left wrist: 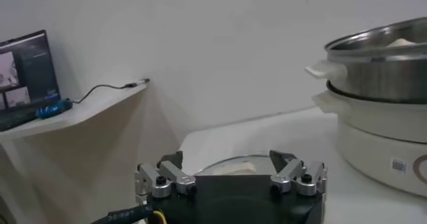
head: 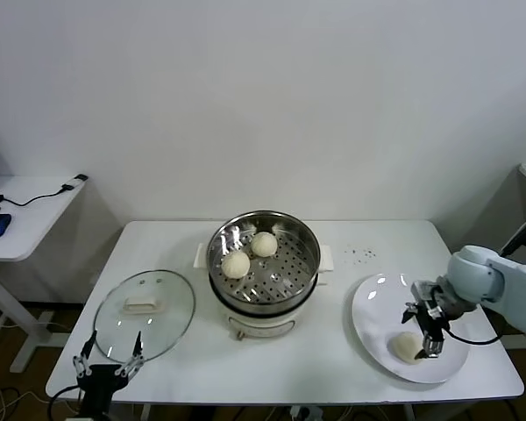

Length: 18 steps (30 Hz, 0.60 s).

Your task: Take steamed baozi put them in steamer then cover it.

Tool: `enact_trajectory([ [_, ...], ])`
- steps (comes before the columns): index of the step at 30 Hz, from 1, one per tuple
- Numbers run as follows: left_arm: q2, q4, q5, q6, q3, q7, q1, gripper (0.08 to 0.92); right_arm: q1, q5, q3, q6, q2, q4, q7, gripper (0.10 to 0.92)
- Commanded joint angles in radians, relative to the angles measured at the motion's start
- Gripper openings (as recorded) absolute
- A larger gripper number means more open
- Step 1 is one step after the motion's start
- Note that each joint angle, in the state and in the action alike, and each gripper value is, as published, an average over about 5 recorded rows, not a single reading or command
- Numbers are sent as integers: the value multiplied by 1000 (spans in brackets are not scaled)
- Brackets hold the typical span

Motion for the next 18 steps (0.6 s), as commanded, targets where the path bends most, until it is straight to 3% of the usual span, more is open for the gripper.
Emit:
enact_trajectory([
  [1,-3,11,7,-4,0,0,-1,823,-98,-53,62,-1,22,-58,8,823],
  [11,-3,16,14,-10,0,0,0,823,-94,-52,51,-5,77,-86,14,822],
  [18,-4,17,19,-10,2,-2,2,823,-87,-43,47,-2,80,-84,8,692],
])
